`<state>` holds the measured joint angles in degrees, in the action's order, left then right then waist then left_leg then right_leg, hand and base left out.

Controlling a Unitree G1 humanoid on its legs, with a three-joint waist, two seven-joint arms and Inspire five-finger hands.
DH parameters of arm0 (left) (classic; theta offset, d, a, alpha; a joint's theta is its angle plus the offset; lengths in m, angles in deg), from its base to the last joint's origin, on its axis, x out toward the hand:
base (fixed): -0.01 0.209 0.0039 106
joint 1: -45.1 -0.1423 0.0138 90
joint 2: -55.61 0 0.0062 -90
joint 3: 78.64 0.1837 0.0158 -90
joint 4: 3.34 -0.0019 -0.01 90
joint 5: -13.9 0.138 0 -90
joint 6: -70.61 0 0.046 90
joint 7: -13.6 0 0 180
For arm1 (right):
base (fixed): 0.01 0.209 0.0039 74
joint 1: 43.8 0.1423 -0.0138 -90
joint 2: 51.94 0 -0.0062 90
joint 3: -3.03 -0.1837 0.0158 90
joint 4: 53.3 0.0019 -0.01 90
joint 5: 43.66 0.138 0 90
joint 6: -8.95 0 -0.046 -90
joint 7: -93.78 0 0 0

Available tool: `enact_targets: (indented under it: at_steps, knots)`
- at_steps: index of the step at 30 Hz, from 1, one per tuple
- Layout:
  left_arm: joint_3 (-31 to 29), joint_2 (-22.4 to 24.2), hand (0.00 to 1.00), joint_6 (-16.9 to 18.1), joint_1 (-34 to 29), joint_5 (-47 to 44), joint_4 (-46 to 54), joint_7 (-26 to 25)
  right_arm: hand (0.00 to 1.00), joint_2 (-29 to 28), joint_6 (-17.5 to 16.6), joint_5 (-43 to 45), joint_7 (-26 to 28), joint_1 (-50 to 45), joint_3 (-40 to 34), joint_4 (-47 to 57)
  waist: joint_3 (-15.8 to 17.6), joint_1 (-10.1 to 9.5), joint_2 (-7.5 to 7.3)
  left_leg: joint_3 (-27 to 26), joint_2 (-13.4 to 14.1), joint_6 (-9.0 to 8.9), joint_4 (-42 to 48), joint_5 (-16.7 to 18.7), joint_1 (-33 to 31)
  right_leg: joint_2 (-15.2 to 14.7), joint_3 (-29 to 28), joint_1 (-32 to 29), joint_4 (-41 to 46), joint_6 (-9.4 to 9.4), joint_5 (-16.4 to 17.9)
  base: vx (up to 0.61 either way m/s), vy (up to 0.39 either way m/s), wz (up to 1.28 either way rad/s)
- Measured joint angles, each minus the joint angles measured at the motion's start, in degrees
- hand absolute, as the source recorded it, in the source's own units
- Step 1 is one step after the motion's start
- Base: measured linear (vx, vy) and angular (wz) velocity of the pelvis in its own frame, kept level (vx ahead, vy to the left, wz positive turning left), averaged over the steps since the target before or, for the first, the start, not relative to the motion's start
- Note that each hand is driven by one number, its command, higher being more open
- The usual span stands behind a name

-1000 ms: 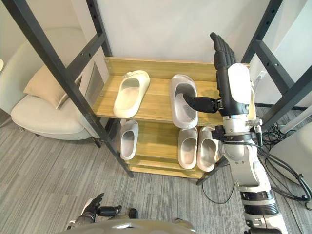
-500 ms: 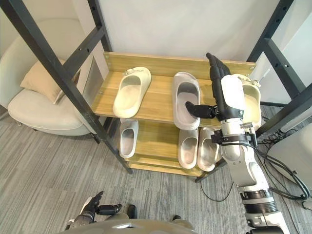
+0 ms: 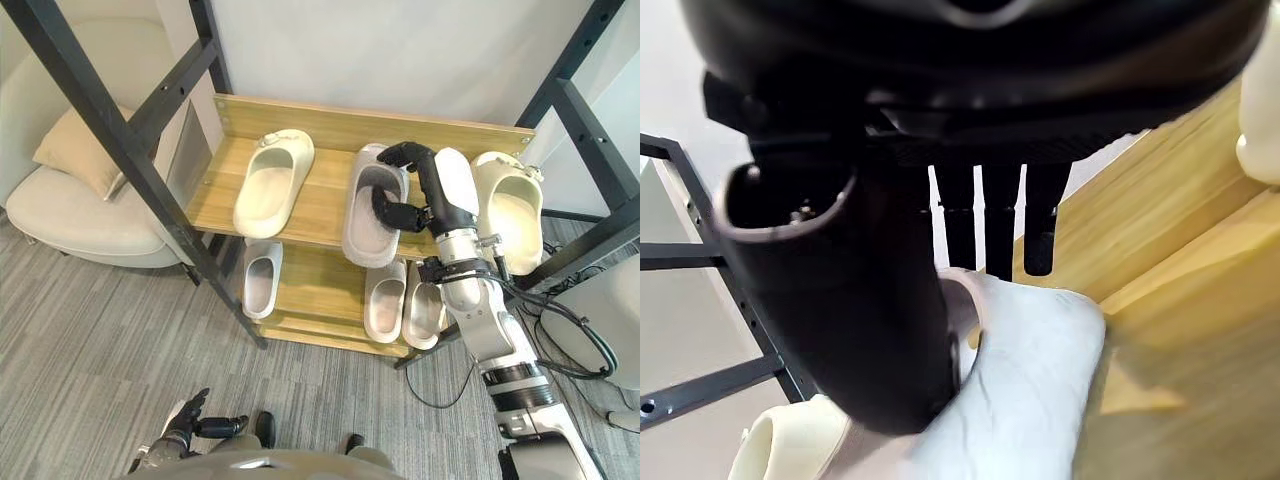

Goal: Organize the slippers on the shoe rack

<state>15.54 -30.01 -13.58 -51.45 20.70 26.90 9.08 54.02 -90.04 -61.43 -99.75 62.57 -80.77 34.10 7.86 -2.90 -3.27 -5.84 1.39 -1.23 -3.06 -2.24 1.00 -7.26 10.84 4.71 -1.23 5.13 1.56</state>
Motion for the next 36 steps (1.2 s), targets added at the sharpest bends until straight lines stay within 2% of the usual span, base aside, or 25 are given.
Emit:
enact_targets:
  at_steps: [9,15,21,27,32,36]
  knots:
    - [0.0,0.0,1.00,0.0,0.0,0.0,0.0,0.0,0.00,0.0,-0.5,2.1,1.4,0.2,0.0,1.8,0.1,0.33,-0.09,0.0,0.0,0.01,-0.3,0.0,0.4,0.0,-0.1,0.2,0.0,0.21,-0.2,0.00,0.001,0.00]
    - [-0.1,0.0,1.00,-0.3,-0.2,0.2,0.5,0.2,0.00,-0.1,-0.6,2.1,1.8,0.0,-1.4,10.0,0.0,0.67,0.01,-1.0,0.2,-0.20,-1.9,-0.1,2.1,0.0,-1.0,0.4,0.5,0.25,-0.2,-0.01,0.007,-0.09]
    - [0.0,0.2,1.00,-0.7,-0.4,0.7,0.5,0.4,0.00,-1.2,-3.1,1.8,-0.5,-1.0,-7.7,21.7,-0.3,1.46,0.56,-1.1,0.1,-0.19,-1.9,-0.2,2.3,-0.1,-1.0,0.4,0.8,0.25,-0.2,0.00,0.001,-0.01]
    - [0.0,0.7,1.00,-0.9,-0.8,1.8,0.5,0.4,0.00,-6.0,-6.8,4.1,-1.6,-2.7,-9.4,29.3,-0.9,1.93,1.77,-1.1,0.1,-0.19,-1.9,-0.2,3.2,-0.1,-1.0,1.5,0.6,0.22,-0.2,-0.01,-0.001,0.00]
    - [0.1,1.2,1.00,-0.9,-1.1,1.8,0.3,0.4,0.00,-11.6,-9.7,15.4,2.4,-7.1,-3.2,32.2,-1.5,1.92,2.73,-1.1,0.2,-0.33,-1.9,-0.3,3.4,-0.1,-1.0,1.6,0.8,-0.05,0.1,-0.04,-0.007,0.00]
    - [0.1,1.6,1.00,-0.9,-1.0,1.8,0.3,0.4,0.00,-14.0,-9.6,25.2,10.7,-11.5,7.0,30.8,-1.8,1.80,3.22,-0.7,0.2,-0.38,-1.9,-0.7,3.3,0.0,-0.5,1.6,1.1,-0.16,0.2,-0.02,-0.007,0.06]
